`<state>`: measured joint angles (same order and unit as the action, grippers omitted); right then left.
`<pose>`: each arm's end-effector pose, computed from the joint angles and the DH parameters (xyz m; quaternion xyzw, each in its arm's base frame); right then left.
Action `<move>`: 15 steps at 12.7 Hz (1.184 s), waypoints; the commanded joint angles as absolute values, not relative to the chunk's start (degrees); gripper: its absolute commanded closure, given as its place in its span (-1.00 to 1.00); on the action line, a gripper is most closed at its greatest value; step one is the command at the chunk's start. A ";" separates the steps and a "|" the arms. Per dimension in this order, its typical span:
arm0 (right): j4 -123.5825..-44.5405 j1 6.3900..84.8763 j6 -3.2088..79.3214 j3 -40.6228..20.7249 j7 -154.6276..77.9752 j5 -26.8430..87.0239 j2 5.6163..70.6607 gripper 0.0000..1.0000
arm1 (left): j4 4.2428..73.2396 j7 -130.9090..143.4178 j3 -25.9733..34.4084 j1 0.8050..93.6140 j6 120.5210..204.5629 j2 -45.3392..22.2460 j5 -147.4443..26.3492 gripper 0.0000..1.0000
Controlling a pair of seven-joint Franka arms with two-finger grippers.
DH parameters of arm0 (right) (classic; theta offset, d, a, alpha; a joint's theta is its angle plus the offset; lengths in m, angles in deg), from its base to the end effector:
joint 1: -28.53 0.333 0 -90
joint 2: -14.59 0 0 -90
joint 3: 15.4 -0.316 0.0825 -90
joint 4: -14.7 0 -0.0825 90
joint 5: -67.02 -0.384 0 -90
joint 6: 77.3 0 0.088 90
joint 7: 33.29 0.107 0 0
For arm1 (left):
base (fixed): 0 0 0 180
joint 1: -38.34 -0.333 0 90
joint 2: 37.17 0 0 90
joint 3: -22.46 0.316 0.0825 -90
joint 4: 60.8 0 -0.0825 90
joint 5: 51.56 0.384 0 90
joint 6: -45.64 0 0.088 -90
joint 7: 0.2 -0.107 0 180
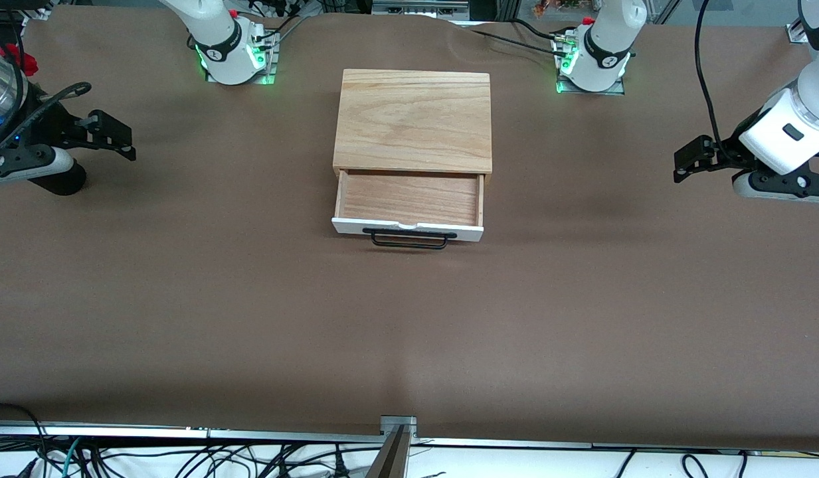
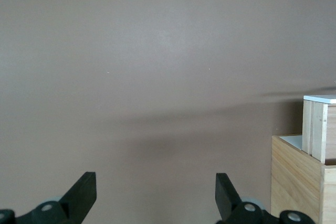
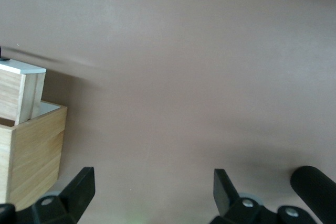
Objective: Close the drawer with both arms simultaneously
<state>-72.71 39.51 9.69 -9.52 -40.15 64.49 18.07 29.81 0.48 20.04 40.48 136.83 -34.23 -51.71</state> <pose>0.5644 0.0571 0.6075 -0.9938 -0.1045 0.0336 0.0195 0.5687 -0.0450 0.5924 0.9992 -0.0338 -0.0207 0.0014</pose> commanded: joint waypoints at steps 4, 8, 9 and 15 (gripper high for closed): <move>-73.90 40.04 9.44 -10.12 -39.53 53.68 23.81 -1.00 | 27.98 0.16 19.82 41.84 135.55 -33.30 -52.96 -1.00; -74.07 42.41 14.18 -10.12 -39.62 42.97 31.53 -1.00 | 27.62 1.56 19.91 44.39 136.43 -26.56 -66.98 -1.00; -74.07 43.29 16.11 -10.12 -39.88 40.42 33.20 -1.00 | 26.75 1.47 19.91 44.66 138.43 -24.10 -69.90 -1.00; -72.76 46.99 26.13 -10.21 -40.85 24.68 44.28 -1.00 | 25.16 0.68 19.91 53.88 152.75 -13.54 -79.77 -1.00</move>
<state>-74.62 46.81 24.75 -10.24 -40.25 28.56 41.14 27.76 0.71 19.32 50.96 150.08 -16.25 -78.61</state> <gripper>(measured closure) 0.000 0.000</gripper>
